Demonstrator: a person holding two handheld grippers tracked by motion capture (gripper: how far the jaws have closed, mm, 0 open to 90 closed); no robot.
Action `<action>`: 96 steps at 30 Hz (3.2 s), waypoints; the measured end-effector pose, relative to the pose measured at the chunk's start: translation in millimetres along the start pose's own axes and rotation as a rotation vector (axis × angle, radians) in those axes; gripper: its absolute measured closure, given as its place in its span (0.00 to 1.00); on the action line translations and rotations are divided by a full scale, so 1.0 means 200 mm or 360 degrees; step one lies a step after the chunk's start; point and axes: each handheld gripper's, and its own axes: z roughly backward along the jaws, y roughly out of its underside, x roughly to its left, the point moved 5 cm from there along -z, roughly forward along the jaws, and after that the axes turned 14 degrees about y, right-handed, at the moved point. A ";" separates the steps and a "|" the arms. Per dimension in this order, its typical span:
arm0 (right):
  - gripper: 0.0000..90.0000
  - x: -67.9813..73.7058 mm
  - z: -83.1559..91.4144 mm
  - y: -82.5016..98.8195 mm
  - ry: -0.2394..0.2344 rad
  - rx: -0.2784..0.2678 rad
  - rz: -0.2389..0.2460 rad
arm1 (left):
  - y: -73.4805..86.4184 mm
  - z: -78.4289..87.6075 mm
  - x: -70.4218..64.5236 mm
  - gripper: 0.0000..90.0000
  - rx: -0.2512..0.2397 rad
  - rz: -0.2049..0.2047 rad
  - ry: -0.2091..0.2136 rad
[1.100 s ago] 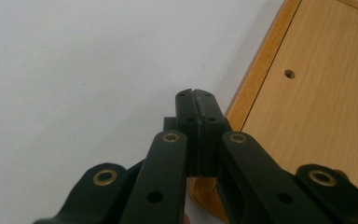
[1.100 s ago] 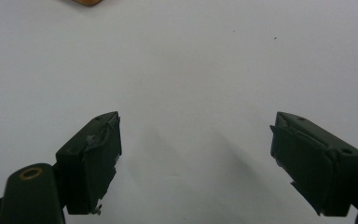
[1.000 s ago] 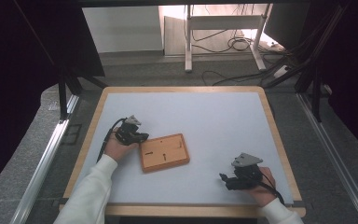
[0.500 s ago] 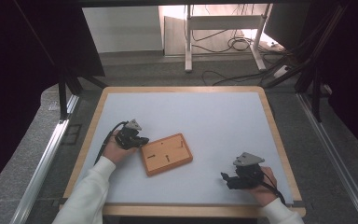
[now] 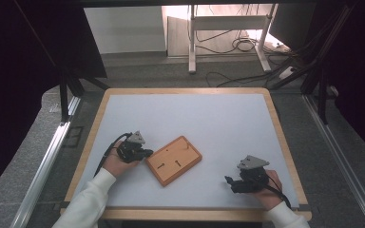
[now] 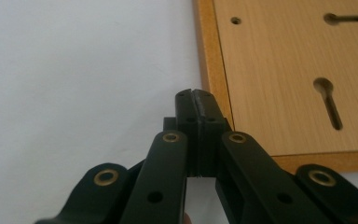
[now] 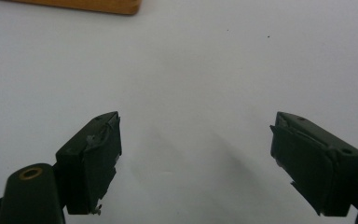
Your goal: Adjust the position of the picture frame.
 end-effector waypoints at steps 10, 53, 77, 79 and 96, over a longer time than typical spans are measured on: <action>0.19 0.00 0.00 0.00 0.0002 0.0004 0.0002 | 0.02 -0.01 -0.13 1.00 0.0006 -0.0034 0.0066; 0.19 0.00 -0.01 0.00 0.0002 0.0013 0.0008 | -0.06 -0.19 -0.41 1.00 0.0078 -0.0141 0.0273; 0.19 -0.01 -0.03 -0.01 -0.0011 -0.0009 -0.0009 | -0.01 -0.02 -0.25 0.57 -0.0219 0.0030 -0.0002; 0.19 -0.01 -0.03 0.00 -0.0012 -0.0020 -0.0013 | -0.01 0.00 -0.23 0.48 -0.0225 0.0104 -0.0013; 0.19 -0.03 0.00 0.01 0.0001 -0.0042 -0.0021 | -0.02 0.01 -0.20 0.31 -0.0242 0.0189 -0.0032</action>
